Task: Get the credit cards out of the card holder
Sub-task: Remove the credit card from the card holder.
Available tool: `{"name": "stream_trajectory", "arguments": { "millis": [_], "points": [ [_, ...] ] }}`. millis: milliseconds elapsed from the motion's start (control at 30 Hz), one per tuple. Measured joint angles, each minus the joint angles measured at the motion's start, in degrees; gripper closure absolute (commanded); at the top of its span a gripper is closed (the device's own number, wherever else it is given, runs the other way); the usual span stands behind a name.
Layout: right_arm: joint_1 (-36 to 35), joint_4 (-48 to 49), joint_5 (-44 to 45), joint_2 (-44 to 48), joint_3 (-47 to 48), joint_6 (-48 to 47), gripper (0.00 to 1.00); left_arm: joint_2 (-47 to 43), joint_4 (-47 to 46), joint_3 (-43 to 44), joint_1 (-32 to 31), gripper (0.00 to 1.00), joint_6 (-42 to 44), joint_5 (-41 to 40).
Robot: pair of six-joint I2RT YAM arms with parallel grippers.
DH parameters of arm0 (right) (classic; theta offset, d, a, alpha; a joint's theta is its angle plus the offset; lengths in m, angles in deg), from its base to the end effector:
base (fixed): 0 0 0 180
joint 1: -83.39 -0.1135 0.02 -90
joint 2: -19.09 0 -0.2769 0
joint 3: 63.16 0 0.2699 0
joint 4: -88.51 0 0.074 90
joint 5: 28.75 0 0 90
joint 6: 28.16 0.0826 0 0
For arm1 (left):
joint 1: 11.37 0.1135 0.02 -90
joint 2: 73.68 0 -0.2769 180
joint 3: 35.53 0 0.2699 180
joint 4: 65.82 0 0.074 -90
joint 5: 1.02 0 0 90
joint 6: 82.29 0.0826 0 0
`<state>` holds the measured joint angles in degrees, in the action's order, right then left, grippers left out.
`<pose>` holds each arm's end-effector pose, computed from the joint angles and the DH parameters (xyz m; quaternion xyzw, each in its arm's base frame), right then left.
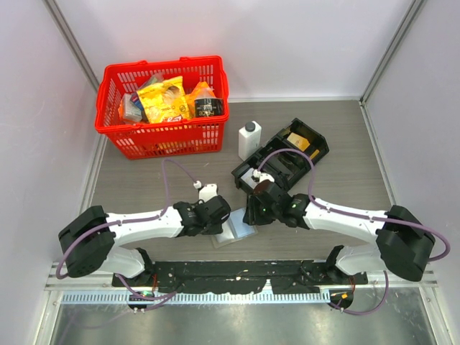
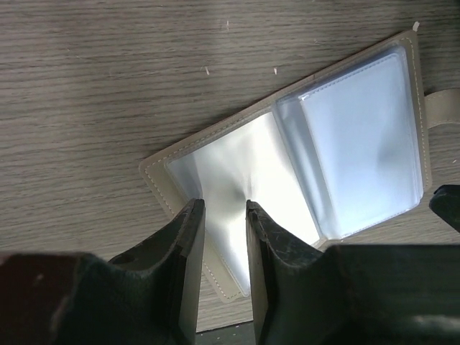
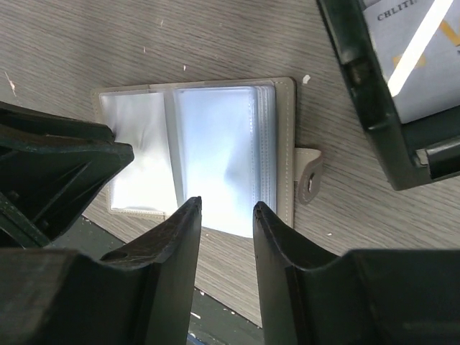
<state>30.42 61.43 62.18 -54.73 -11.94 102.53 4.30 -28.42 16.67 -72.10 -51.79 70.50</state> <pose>0.1777 0.2334 0.1563 -0.0976 0.9336 0.2461 0.2413 0.1569 -0.2263 0.1310 -0.0269 0.9605 -0.1206 0.2495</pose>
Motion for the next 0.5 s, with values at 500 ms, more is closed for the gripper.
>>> {"name": "stream_trajectory", "arguments": {
  "millis": [500],
  "points": [
    [-1.7, 0.6, 0.6, -5.4, 1.4, 0.0, 0.59, -0.3, -2.1, -1.6, 0.0, 0.72, -0.8, 0.1]
  ]
}}
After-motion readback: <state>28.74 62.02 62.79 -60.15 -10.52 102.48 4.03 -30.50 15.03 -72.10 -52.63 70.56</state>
